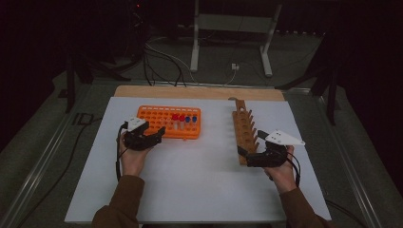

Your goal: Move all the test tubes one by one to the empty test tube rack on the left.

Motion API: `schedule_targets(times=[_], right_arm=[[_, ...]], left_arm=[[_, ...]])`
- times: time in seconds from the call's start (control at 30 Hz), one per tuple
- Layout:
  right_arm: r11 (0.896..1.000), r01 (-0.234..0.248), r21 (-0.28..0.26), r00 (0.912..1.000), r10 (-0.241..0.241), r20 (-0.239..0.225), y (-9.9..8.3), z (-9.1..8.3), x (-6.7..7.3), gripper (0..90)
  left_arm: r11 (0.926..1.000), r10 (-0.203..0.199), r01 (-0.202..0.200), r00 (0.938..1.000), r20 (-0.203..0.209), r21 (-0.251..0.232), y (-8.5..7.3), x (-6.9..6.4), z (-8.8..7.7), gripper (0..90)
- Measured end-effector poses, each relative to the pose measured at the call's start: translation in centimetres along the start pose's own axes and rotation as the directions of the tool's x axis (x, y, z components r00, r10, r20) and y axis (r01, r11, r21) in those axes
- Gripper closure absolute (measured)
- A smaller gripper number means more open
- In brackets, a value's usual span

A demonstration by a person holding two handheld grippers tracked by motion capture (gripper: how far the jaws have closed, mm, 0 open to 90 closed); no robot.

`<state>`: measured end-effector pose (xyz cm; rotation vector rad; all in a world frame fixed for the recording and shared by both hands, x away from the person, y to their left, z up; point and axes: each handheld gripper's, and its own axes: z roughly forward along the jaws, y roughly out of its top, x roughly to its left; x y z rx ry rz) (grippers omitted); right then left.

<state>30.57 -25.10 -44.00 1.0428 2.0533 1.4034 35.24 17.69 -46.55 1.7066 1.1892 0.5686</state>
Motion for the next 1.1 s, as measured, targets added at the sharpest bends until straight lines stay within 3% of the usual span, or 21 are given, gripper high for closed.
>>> schedule_targets(times=[0.2,0.33,0.53,0.7,0.9,1.1], right_arm=[[1.0,0.0,-0.019,1.0,0.001,0.008,-0.6,-0.6,-0.3,0.0],[0.999,-0.001,-0.032,0.9999,0.002,0.011,-1.0,-0.9,-0.6,0.0],[0.998,-0.009,-0.061,0.9998,0.01,0.016,-1.5,-1.6,-0.9,0.1],[0.997,-0.016,-0.076,0.9997,0.017,0.018,-2.0,-2.2,-1.1,0.0],[0.995,-0.026,-0.098,0.9993,0.029,0.025,-2.7,-3.0,-1.5,0.0],[0.994,-0.039,-0.101,0.9979,0.044,0.048,-3.3,-3.4,-2.0,0.0]], left_arm=[[0.9944,0.036,-0.032,0.9984,0.043,-0.101,0.3,-0.7,-4.3,16.2],[0.9918,0.058,-0.052,0.9972,0.048,-0.117,-0.7,-1.0,-6.2,8.1],[0.9875,0.044,-0.04,0.9987,0.026,-0.152,-2.4,-0.6,-8.2,1.4],[0.9842,0.023,-0.023,0.9997,-0.001,-0.176,-3.0,-0.1,-9.4,1.0],[0.9812,0.033,-0.042,0.998,-0.054,-0.188,-3.4,0.1,-10.4,0.5],[0.9792,0.018,-0.032,0.9974,-0.07,-0.2,-3.5,0.3,-10.7,0.5]])
